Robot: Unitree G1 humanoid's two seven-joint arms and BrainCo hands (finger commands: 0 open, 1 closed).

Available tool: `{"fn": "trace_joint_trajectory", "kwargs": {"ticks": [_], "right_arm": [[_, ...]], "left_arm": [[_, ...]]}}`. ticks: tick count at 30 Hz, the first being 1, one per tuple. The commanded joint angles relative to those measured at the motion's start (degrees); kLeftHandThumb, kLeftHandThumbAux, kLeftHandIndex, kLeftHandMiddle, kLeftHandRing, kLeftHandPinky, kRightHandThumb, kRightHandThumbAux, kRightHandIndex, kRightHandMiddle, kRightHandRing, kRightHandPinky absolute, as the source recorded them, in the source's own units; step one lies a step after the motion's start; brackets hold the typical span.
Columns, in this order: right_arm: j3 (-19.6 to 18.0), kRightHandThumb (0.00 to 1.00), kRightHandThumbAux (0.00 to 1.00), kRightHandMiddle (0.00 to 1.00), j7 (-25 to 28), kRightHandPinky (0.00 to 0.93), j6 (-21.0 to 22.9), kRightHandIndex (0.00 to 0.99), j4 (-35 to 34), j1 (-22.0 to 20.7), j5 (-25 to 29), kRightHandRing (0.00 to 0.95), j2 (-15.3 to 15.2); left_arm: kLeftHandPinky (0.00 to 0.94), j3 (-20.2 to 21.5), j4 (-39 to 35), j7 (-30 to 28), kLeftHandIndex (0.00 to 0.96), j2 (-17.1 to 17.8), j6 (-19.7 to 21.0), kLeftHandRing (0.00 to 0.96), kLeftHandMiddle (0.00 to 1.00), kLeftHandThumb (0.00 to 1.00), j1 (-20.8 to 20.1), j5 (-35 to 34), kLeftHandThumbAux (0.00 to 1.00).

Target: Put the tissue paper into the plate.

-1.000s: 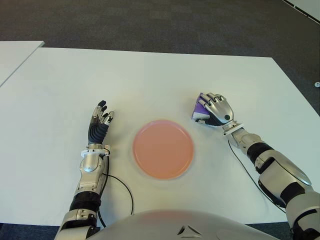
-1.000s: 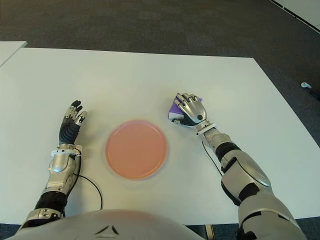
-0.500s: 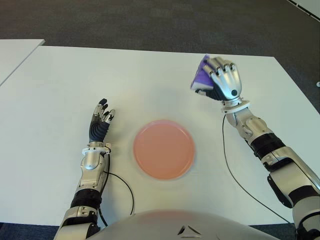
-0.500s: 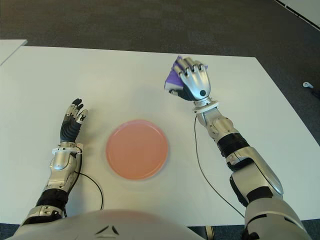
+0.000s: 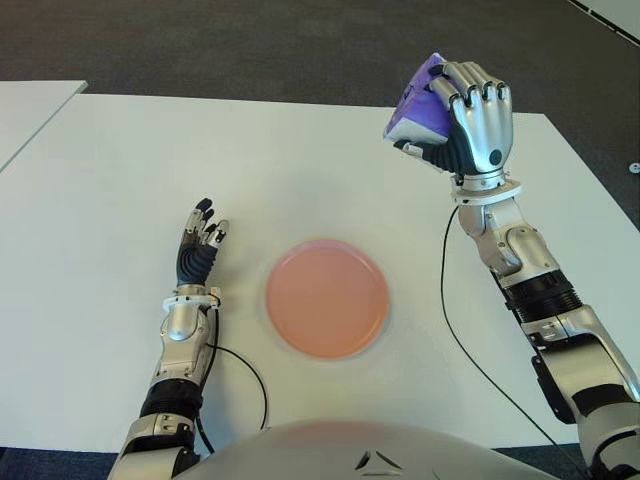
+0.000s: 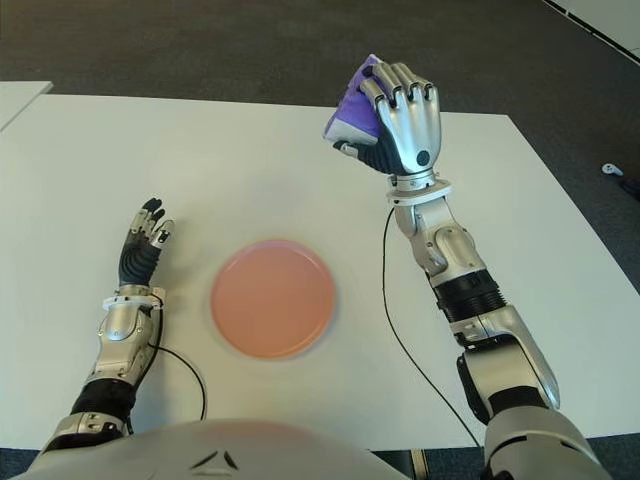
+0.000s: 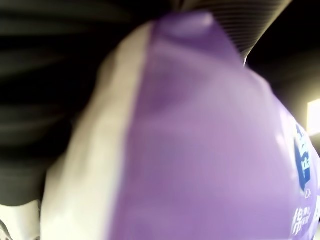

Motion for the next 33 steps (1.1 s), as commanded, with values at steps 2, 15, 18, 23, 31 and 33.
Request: {"fn": "trace_joint_trajectory", "kwargs": {"ticks": [2,15,18,23,31,33], "right_arm": [[-1.8,0.714,0.718,0.87,2.1,0.858,-1.0,0.439,-3.1,1.3,0.2,0.869,1.6],[2.1,0.714,0.719,0.863,5.9,0.86,-3.0,0.439,-17.3,16.7,-6.4,0.861,5.1],[1.6,0.714,0.719,0.863,9.6,0.854,-6.3,0.439,-20.5,19.0,-4.9,0.859,3.7],[1.7,0.713,0.72,0.854,16.2,0.836,-11.7,0.439,-24.3,21.9,0.3,0.849,2.6],[3.4,0.712,0.721,0.843,26.5,0.83,-15.9,0.439,-27.1,27.9,9.0,0.839,3.9],[3.5,0.712,0.72,0.842,28.4,0.834,-17.1,0.439,-26.5,28.2,10.7,0.839,4.2]], "left_arm": [[0.0,-0.4,1.3,-0.2,0.0,-0.8,2.2,0.0,0.0,0.0,2.3,0.1,0.49],[0.0,-0.8,0.9,0.1,0.0,-1.0,2.3,0.0,0.0,0.0,2.6,0.2,0.484],[0.0,-0.9,0.8,0.0,0.0,-1.1,2.3,0.0,0.0,0.0,2.5,0.1,0.484],[0.0,-0.9,0.8,-0.2,0.0,-1.2,2.5,0.0,0.0,0.0,2.4,-0.1,0.487],[0.0,-0.9,0.9,-0.2,0.0,-1.2,2.6,0.0,0.0,0.0,2.4,0.0,0.485],[0.0,-1.0,0.7,-0.2,0.0,-1.2,2.6,0.0,0.0,0.0,2.5,0.0,0.484]]}}
